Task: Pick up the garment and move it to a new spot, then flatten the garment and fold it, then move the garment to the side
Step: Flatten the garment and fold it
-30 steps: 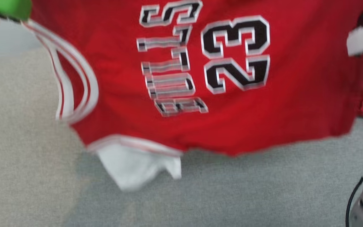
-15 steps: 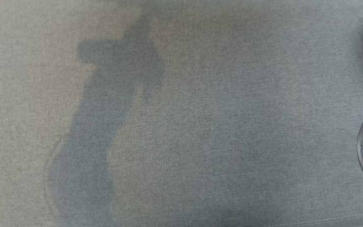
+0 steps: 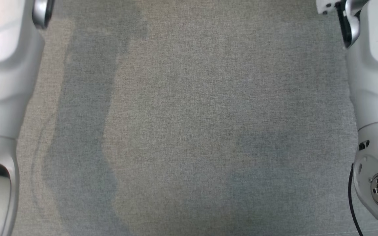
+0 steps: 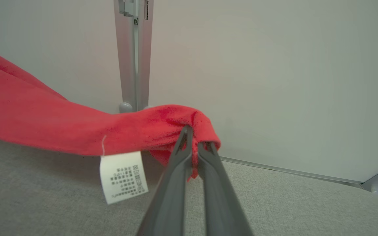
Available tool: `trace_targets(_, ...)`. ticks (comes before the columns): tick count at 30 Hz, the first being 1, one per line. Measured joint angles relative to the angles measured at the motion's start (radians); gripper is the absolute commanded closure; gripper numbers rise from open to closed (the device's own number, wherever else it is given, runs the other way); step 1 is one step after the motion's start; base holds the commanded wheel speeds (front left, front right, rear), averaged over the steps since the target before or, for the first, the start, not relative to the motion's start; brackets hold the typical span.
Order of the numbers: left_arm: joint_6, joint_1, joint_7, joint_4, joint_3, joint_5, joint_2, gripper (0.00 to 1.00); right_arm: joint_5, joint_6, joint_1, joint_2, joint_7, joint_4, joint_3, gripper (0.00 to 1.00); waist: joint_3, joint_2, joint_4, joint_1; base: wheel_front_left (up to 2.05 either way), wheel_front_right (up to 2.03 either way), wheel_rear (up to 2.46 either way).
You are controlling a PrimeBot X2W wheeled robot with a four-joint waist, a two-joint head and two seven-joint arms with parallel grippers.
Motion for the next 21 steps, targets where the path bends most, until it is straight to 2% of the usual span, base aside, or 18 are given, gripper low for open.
trace_targets(6,0.018,0.186,-0.005,-0.172,0.104,-0.035,0.027,1.0,0.041,0.0,0.035,0.003,-0.038,0.019,0.015,1.0,-0.002,0.0,-0.016,0.0,0.0,0.0,0.0)
trace_targets(10,0.029,0.376,-0.005,-0.295,0.178,-0.054,0.051,1.0,0.15,0.0,0.088,0.006,-0.043,0.015,0.047,1.0,-0.025,0.0,-0.025,-0.0001,0.0,0.0,0.0)
trace_targets(15,0.049,0.587,-0.005,-0.435,0.245,-0.05,0.071,1.0,0.267,0.0,0.202,0.008,-0.044,-0.067,0.115,1.0,-0.07,0.0,-0.034,-0.0001,0.0,0.0,0.0)
trace_targets(21,0.065,0.808,-0.005,-0.564,0.287,-0.048,0.063,1.0,0.296,0.0,0.377,0.008,-0.044,-0.183,0.135,1.0,-0.142,0.0,-0.035,-0.0002,0.0,0.0,0.0)
